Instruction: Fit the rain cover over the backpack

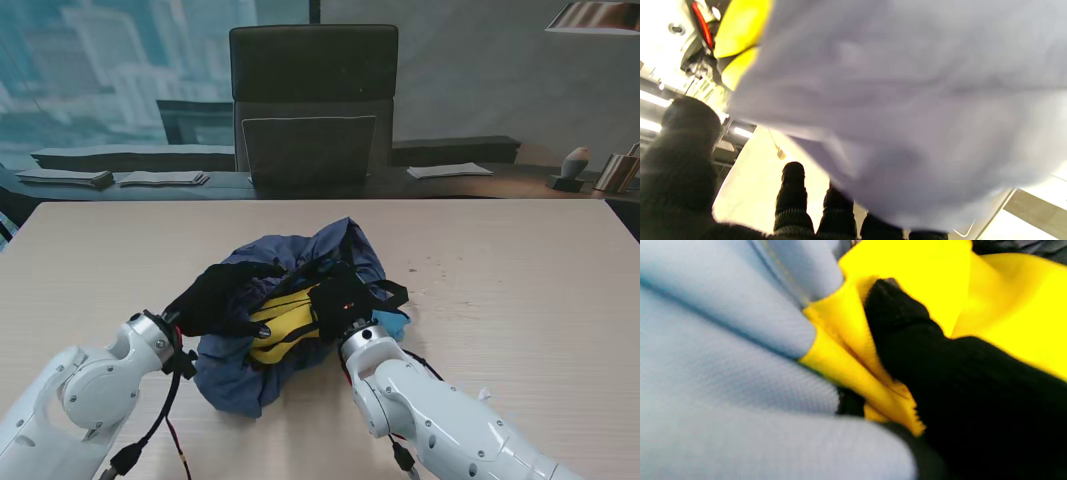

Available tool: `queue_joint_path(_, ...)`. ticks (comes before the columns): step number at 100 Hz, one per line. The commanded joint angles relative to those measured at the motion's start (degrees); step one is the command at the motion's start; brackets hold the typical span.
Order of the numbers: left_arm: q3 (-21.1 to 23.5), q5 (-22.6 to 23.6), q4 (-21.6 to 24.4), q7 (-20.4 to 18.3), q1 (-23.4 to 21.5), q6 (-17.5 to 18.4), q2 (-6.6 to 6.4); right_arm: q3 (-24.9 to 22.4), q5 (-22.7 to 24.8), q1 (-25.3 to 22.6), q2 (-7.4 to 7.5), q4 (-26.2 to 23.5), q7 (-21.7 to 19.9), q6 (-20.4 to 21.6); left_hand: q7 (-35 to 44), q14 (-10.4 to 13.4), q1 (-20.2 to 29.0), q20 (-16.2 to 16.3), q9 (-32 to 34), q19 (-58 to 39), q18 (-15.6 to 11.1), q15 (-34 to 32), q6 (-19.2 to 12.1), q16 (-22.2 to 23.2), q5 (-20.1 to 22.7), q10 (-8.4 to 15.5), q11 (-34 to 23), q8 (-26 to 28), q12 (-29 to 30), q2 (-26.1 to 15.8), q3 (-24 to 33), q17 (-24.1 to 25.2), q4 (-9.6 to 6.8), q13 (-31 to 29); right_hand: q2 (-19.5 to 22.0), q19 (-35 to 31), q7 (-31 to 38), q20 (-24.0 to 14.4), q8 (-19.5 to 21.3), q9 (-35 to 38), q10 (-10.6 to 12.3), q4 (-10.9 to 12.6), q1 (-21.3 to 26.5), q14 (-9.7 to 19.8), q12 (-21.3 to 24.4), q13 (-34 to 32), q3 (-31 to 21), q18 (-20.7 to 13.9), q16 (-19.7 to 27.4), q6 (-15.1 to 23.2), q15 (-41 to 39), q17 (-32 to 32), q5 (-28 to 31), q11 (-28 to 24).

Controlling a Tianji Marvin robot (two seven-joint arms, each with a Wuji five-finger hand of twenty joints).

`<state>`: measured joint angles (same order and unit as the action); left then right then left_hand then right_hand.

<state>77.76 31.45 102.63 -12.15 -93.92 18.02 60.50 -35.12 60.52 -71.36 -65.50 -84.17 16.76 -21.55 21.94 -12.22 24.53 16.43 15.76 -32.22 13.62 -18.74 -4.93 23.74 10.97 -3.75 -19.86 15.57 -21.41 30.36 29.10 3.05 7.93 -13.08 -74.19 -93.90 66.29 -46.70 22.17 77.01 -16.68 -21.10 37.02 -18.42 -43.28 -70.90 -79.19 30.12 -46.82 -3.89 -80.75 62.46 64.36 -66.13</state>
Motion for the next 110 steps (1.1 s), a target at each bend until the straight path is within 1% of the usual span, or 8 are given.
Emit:
queue_joint_path(1, -0.23, -2.14, 0.89, -4.36, -0.35, -0.98, -0.62, 0.74, -0.38, -0.45, -0.11, -0.75, -0.51, -0.52, -0.34, 1.38, 0.54, -2.82, -3.02, 5.38, 0.67, 2.71, 0.42, -1.49, -1.97, -0.15, 0.66, -1.38, 1.56, -0.92, -2.96, 0.92, 0.07, 2.56, -1.34, -4.67, 2.14, -1.4, -0.9, 6.38, -8.05, 2.74, 9.16, 17.41, -2.17, -4.28, -9.02, -2.67, -5.24, 0.63, -17.82, 2.55, 3.45, -6.89)
queue_joint_path(26, -3.16, 2.34, 2.45, -19.46, 1.98, -6.33, -3.62, 1.23, -1.74, -1.03, -0.59, -1.83, -0.5, -0.92, -1.66, 3.93, 3.12, -2.41, -5.58, 25.45, 0.41, 8.07, 7.48, -3.62, -2.13, -0.37, 8.91, -2.47, 3.12, -0.03, -8.36, 1.51, -1.12, 8.71, -0.9, -5.0, 1.78, -1.54, -1.34, 6.31, -7.81, 2.96, 8.9, 17.75, -2.03, -4.26, -8.82, -3.27, -5.38, -0.47, -17.84, 2.59, 3.06, -7.08)
queue_joint_path(36, -5.08, 14.73, 2.6, -19.77, 3.28, -5.68, -3.94, 0.41, -2.7, -1.94, -1.03, -2.38, 1.02, -0.73, 10.67, 3.09, 6.6, 1.23, 0.22, 27.06, 2.39, 2.12, 7.78, 1.52, 0.69, -0.14, -1.97, 3.99, -5.52, 0.49, -7.97, -2.51, -2.8, 1.43, 1.13, -3.58, 0.99, -1.06, -1.89, 6.29, -7.12, 3.23, 8.43, 17.27, -1.36, -4.29, -7.4, -2.38, -4.93, -0.12, -16.49, 2.26, 2.59, -6.09)
queue_joint_path(53, -6.91, 28.77, -3.11, -3.74, 4.3, -4.18, -2.37, -2.88, -4.42, -4.98, -1.11, -4.6, 3.67, 4.0, 35.64, 5.7, 21.61, 0.39, 30.38, 20.22, 2.23, -10.78, -17.24, 6.6, 22.79, 10.0, -11.82, 17.34, -22.33, -5.7, -3.18, -9.59, -2.73, -17.7, 8.71, 3.09, -1.71, 1.93, -2.87, 6.29, -3.75, 3.32, 5.71, 14.5, 0.58, -4.26, -1.87, 1.32, -2.42, 2.01, -11.5, 0.71, -0.05, -1.28)
queue_joint_path(70, -5.25, 32.1, -4.68, -0.61, 2.95, -6.45, -2.1, -7.02, -3.19, -8.0, 0.4, -7.48, 3.27, 11.61, 35.37, 6.15, 22.07, 2.5, 33.8, -1.36, 0.84, -11.93, -19.42, 6.4, 25.83, 10.5, -8.62, 22.71, -27.89, -5.43, -0.67, -0.32, -2.98, -18.46, 16.84, 12.06, -11.54, 2.92, -0.3, -4.16, 1.94, 0.14, -6.94, 7.26, 1.1, -3.47, 8.95, -3.74, 10.07, 8.62, 9.76, -19.14, -11.02, 9.38)
queue_joint_path(78, -3.44, 35.34, -4.96, 0.83, 1.67, -7.42, -2.13, -9.65, -0.38, -9.35, 1.75, -9.02, 1.83, 16.37, 34.75, 6.24, 21.83, 2.87, 31.76, -3.62, 0.54, -11.24, -20.26, 5.9, 26.74, 9.85, -7.83, 22.91, -25.18, -4.91, -0.8, 0.04, -2.55, -18.01, 22.3, 14.23, -27.44, 5.54, 14.35, -18.05, 5.85, 10.09, -16.05, 9.32, 3.12, 8.21, 10.22, -9.66, 12.49, 10.83, 19.07, -33.37, -16.11, 10.85)
queue_joint_path(100, -0.17, 39.17, -6.56, 3.15, 0.17, -11.79, -2.01, -17.53, 1.08, -13.68, 3.11, -12.15, 0.83, 26.95, 33.27, 5.13, 21.42, 2.46, 22.54, -5.1, 0.55, -9.6, -18.99, 4.74, 26.96, 6.94, -8.69, 20.82, -9.74, -3.68, -0.86, 0.57, -2.15, -14.71, 27.44, 17.58, -22.33, 7.02, 13.38, -41.77, 9.05, 11.58, -23.64, 13.36, 10.51, 30.55, 15.59, -14.68, 14.62, 15.06, 22.92, -51.38, -33.32, 12.41)
queue_joint_path(110, 0.92, 37.84, -4.17, -4.72, -0.54, -13.05, -2.22, -20.19, 1.93, -13.71, 3.49, -10.74, 1.17, 29.62, 20.26, 4.47, 11.18, -0.54, 5.49, 0.77, 0.65, -5.06, -4.69, 2.63, 9.2, 3.61, -4.23, 12.91, -4.04, -2.97, 7.64, 0.94, -3.62, -4.68, 29.08, 18.57, -21.36, 7.49, 12.43, -44.75, 9.29, 11.9, -24.33, 13.87, 12.55, 34.36, 17.09, -15.69, 15.18, 15.59, 24.38, -54.8, -35.21, 13.04)
